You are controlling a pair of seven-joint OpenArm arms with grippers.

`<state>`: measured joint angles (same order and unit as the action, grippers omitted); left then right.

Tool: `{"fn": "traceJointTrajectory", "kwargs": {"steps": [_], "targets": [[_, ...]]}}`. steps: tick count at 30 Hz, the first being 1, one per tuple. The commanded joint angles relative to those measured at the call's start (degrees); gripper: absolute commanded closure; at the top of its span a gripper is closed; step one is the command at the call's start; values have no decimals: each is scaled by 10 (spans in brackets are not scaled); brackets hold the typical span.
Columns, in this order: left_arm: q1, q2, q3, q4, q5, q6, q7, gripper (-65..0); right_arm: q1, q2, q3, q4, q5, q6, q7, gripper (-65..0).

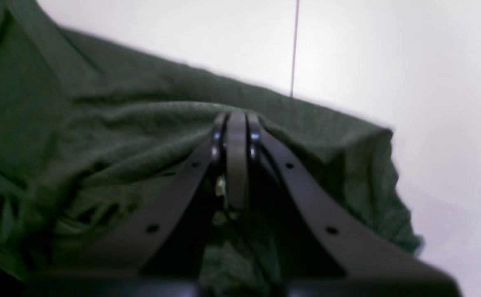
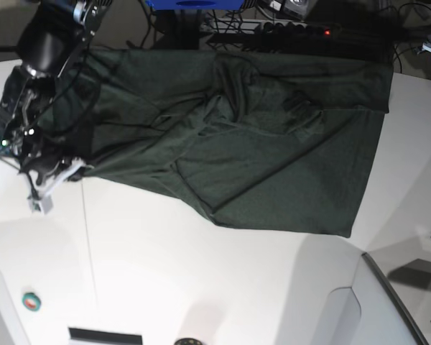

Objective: Layout the t-shirt on the table in an organized manner, then fold the t-shirt properly
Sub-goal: 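Grasp the shirt edge with the right gripper and pull it outward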

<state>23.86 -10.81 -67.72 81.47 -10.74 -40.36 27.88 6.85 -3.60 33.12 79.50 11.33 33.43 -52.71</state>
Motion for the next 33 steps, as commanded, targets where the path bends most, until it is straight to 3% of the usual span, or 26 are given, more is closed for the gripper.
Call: {"fn": "traceJointTrajectory", "kwargs": {"steps": [1,9,17,22,33], "targets": [[-3,-12,-4,10,-4,4,-12,0,20,6,-1,11,8,-1,9,-8],[-6,-10,-3,11,-5,4,-12,0,96,34,-1,-52,6,-1,19,-8],[-6,-8,51,9,-6,4,-12,0,148,72,-2,-185,6,-1,103,-8],[-25,2,59,12,0,4,-12,0,153,82,-2,-238,6,-1,186,-8],[-34,9,59,11,0,4,-9,0,151,95,2,-273,7,-2,260,-8]]}}
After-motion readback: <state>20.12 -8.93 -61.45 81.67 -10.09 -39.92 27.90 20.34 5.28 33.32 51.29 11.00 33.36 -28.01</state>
